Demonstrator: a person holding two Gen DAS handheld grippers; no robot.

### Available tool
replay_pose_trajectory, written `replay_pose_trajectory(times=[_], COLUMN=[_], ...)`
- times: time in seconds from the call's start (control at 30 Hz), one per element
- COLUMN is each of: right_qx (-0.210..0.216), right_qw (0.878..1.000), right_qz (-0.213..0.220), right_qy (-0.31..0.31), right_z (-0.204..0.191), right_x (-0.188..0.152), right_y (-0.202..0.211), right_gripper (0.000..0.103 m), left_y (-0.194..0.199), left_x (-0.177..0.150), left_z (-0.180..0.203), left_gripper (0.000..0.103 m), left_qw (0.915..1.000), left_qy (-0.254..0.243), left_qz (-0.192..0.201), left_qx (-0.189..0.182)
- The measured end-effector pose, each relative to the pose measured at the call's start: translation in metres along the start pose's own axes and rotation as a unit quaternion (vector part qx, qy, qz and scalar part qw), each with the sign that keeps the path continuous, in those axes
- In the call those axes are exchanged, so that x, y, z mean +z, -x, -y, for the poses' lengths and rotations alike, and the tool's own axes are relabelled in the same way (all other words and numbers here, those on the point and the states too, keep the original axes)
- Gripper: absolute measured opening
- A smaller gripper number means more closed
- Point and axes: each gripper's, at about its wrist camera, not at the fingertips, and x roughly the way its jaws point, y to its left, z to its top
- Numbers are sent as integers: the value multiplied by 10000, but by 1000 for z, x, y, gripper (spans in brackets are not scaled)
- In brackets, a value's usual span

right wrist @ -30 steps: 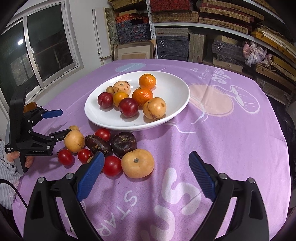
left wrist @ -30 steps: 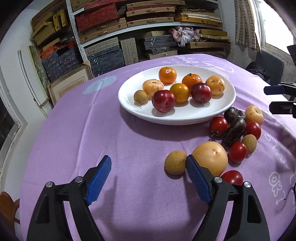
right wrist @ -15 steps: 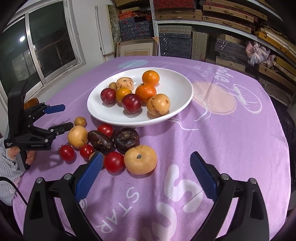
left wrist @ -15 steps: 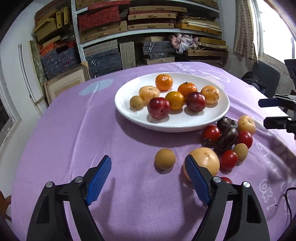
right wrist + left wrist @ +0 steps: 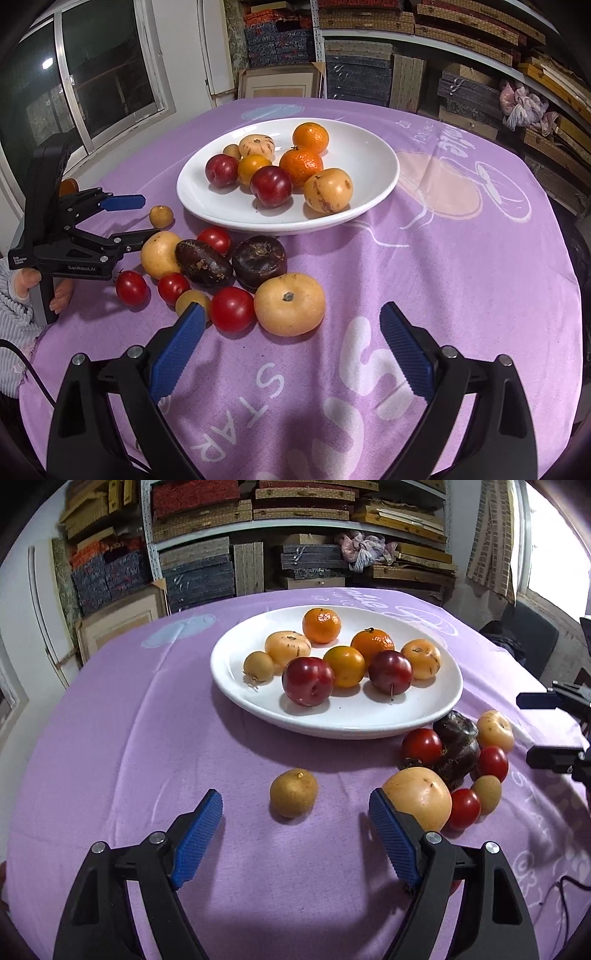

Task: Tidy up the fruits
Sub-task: 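Move the left tool to the small tan fruit and close around it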

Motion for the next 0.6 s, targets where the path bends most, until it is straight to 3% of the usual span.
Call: replay_pose_trajectory(times=[0.03,0.1,0.13,0.17,0.27,0.4,0.5,0.6], right_qx=[-7,-48,-35,-30,-46,-47,-28,9], right_qw=[10000,9999,9999,10000,10000,10000,10000,9999], right_qz=[10,28,30,37,68,50,14,-29], right_qy=[28,87,92,79,9,11,75,142], right_z=[-1,-2,-2,-2,2,2,0,0], right_x=[0,0,0,0,1,1,1,1], right_y=[0,0,0,1,2,2,1,2], right_gripper=[93,93,93,93,93,93,93,86], left_y=[-4,-7,-8,-8,-8,-8,-6,-1], left_x=[2,1,-1,-1,-2,-3,-5,-9], left_z=[-5,-9,-7,-4,4,5,10,16], left_gripper=[82,70,54,47,39,39,31,27], left_qw=[9997,9981,9978,9984,9986,9989,9991,9991], left_qy=[179,360,327,257,65,65,-112,-259], left_qz=[-71,-140,-161,-164,-176,-188,-204,-187], left_qx=[-169,-490,-548,-485,-488,-429,-343,-276])
